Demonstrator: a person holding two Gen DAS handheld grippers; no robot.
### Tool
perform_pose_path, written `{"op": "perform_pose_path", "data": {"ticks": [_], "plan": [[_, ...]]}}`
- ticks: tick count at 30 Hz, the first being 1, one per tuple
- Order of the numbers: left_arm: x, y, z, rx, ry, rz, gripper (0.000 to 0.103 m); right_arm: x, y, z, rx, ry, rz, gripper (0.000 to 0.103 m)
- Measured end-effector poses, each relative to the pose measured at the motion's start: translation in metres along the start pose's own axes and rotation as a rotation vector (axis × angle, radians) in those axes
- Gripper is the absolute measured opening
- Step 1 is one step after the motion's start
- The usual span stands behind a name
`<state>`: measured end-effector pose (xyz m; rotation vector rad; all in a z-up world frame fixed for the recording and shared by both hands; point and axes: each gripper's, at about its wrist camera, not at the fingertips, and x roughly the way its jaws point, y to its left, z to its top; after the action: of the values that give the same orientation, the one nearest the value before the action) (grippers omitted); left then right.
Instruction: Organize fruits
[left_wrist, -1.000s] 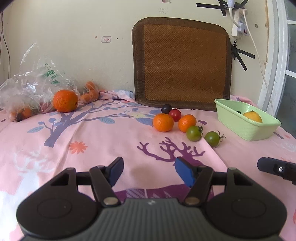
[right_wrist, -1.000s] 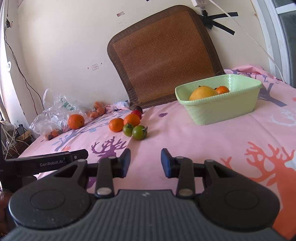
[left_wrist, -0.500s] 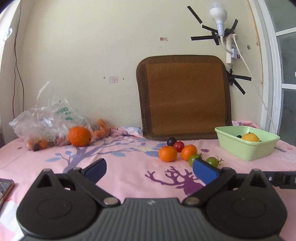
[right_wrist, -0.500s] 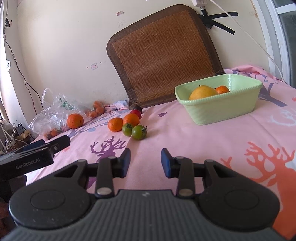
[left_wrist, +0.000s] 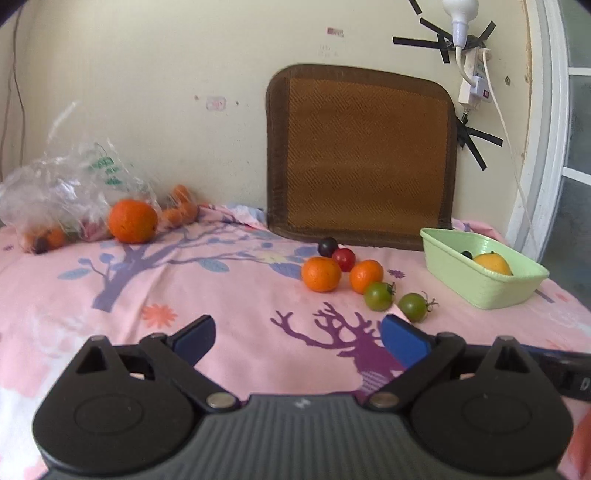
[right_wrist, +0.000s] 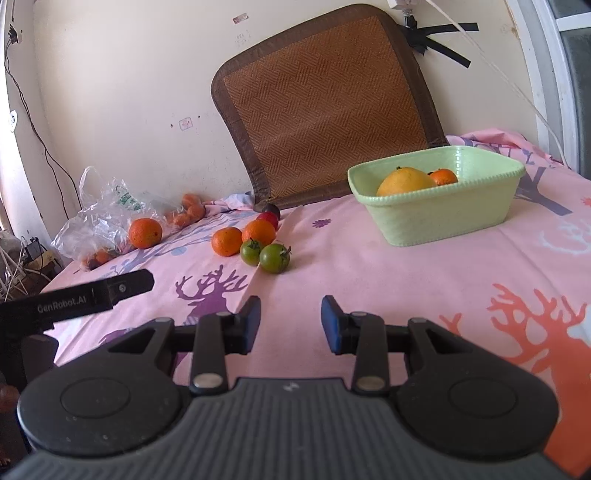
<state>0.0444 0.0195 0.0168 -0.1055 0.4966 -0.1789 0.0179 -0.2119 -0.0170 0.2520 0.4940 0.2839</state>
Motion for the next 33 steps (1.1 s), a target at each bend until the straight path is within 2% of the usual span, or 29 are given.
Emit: {"op": "perform_pose_path", "data": {"ticks": [2,4,5,7,10,13,17,18,19,20,21,25,30,33], "plan": [[0.013,0.003,0.016,-0.030,0.059,-0.086,0.084,0.007,0.001,0.006,-0.035,0.003,0.000,0.039],[0.027,0.001,0.029,-0.042,0.087,-0.135,0.073,0.016,0.002,0.016,-0.072,0.005,0.006,0.039],[0.034,-0.001,0.034,-0.037,0.099,-0.172,0.071,0.023,0.003,0.021,-0.099,0.016,0.021,0.039],[0.057,-0.005,0.045,-0.047,0.150,-0.247,0.059,0.037,0.006,0.029,-0.155,0.036,0.019,0.039],[0.092,-0.006,0.053,-0.125,0.250,-0.322,0.051,0.057,0.006,0.040,-0.177,0.062,0.039,0.039],[0.113,-0.009,0.054,-0.148,0.290,-0.305,0.051,0.073,0.006,0.047,-0.184,0.089,0.058,0.039],[0.132,-0.009,0.047,-0.184,0.328,-0.327,0.051,0.093,0.007,0.049,-0.194,0.139,0.074,0.040],[0.131,-0.011,0.046,-0.174,0.316,-0.319,0.050,0.096,0.008,0.048,-0.191,0.159,0.076,0.038],[0.130,-0.011,0.045,-0.174,0.310,-0.320,0.042,0.096,0.009,0.047,-0.201,0.159,0.079,0.033],[0.128,-0.009,0.044,-0.195,0.310,-0.337,0.037,0.092,0.009,0.046,-0.209,0.155,0.080,0.029],[0.125,-0.008,0.044,-0.212,0.310,-0.340,0.030,0.086,0.010,0.045,-0.210,0.140,0.072,0.029],[0.096,-0.019,0.038,-0.196,0.287,-0.380,0.030,0.045,0.002,0.040,-0.183,0.063,0.039,0.029],[0.052,-0.058,0.014,-0.092,0.264,-0.480,0.030,-0.024,-0.016,0.005,-0.150,-0.016,-0.091,0.029],[0.036,-0.086,-0.004,0.000,0.266,-0.500,0.030,-0.050,-0.025,-0.013,-0.146,-0.033,-0.167,0.029]]}}
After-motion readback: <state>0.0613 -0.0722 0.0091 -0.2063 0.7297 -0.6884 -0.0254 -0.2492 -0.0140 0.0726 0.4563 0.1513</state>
